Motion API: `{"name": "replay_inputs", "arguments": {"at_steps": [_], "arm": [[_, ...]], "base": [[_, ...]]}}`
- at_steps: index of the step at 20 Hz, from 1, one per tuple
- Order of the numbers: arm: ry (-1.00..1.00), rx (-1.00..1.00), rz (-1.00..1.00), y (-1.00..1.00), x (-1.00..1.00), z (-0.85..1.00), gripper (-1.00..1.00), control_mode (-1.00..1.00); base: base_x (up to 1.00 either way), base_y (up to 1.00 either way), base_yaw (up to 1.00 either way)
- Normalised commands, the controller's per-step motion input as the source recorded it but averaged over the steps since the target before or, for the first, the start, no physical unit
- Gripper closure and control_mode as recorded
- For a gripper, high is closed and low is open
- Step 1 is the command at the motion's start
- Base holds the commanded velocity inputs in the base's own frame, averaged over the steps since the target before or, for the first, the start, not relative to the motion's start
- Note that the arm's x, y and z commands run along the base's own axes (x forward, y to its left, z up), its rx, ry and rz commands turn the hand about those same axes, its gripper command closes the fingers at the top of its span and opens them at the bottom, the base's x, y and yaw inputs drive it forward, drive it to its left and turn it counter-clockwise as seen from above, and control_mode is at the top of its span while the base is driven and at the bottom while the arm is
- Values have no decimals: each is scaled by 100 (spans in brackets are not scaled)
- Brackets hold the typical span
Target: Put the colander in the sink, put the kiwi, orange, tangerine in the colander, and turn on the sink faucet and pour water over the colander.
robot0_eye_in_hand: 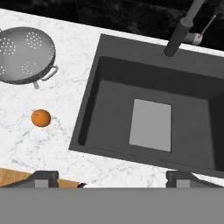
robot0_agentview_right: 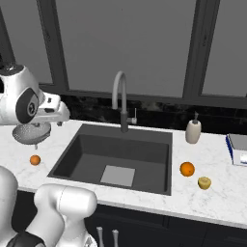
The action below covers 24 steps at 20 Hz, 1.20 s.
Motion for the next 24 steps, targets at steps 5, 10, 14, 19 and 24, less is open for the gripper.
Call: {"name": "replay_inputs", "arguments": {"at_steps": [5,10,14,19,24], "arm": [[-5,4,9,100,-21,-5,-100,-100],[0,27,0,87,27,-35,-100,-100],[4,35,-6,52,58,-79,-100,-100],[12,10,-7,14,76,-49,-100,-100],[9,0,-18,3,94,-16,-100,-100]], "base": [[0,0,0],[0,0,0],[0,0,0],[0,0,0],[0,0,0]]}}
